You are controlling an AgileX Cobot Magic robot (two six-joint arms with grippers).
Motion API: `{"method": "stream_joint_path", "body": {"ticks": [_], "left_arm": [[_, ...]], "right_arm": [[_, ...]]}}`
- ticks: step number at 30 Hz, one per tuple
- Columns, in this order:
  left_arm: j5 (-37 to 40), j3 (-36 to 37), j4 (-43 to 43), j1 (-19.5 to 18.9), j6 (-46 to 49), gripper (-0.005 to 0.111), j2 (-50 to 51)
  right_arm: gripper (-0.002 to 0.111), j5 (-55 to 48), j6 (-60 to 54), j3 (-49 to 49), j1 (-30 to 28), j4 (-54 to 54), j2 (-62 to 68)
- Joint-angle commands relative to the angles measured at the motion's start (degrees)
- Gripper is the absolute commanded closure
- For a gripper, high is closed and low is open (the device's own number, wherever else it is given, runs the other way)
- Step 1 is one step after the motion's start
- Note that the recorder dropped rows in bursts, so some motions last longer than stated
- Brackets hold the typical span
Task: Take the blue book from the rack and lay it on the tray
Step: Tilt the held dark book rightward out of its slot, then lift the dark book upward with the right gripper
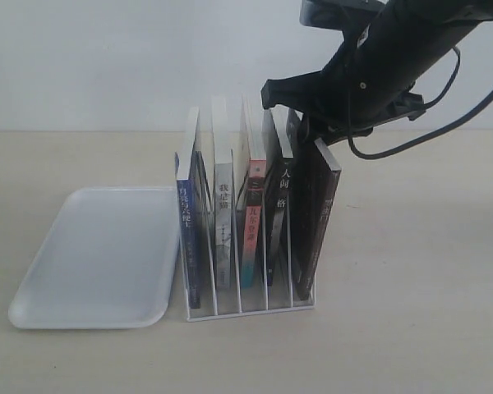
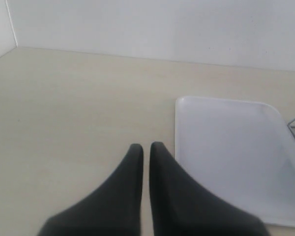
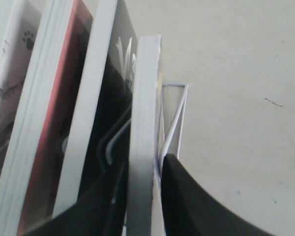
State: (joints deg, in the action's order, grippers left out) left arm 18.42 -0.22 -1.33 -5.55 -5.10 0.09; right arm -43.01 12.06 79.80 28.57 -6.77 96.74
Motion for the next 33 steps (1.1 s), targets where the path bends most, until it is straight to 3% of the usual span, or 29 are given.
{"method": "stream_joint_path", "body": {"ticks": [1, 3, 7, 33], "left_arm": [[-0.19, 0.22, -0.04, 0.31, -0.45, 0.103, -0.09], [-0.19, 0.22, -0.04, 0.31, -0.45, 0.103, -0.09], [-0.19, 0.22, -0.04, 0.31, -0.45, 0.103, -0.09], [-0.19, 0.22, -0.04, 0.31, -0.45, 0.103, -0.09]], "right_arm": [[0.086, -0.32, -0.43, 0.24, 0.12, 0.34, -0.67], [0.089, -0.32, -0.43, 0.24, 0.12, 0.34, -0.67], [0.108, -0.32, -1.33, 0.24, 0.12, 0.34, -0.67], [0.108, 3.16, 2.63, 0.58, 0.67, 1.7, -11.97]]}}
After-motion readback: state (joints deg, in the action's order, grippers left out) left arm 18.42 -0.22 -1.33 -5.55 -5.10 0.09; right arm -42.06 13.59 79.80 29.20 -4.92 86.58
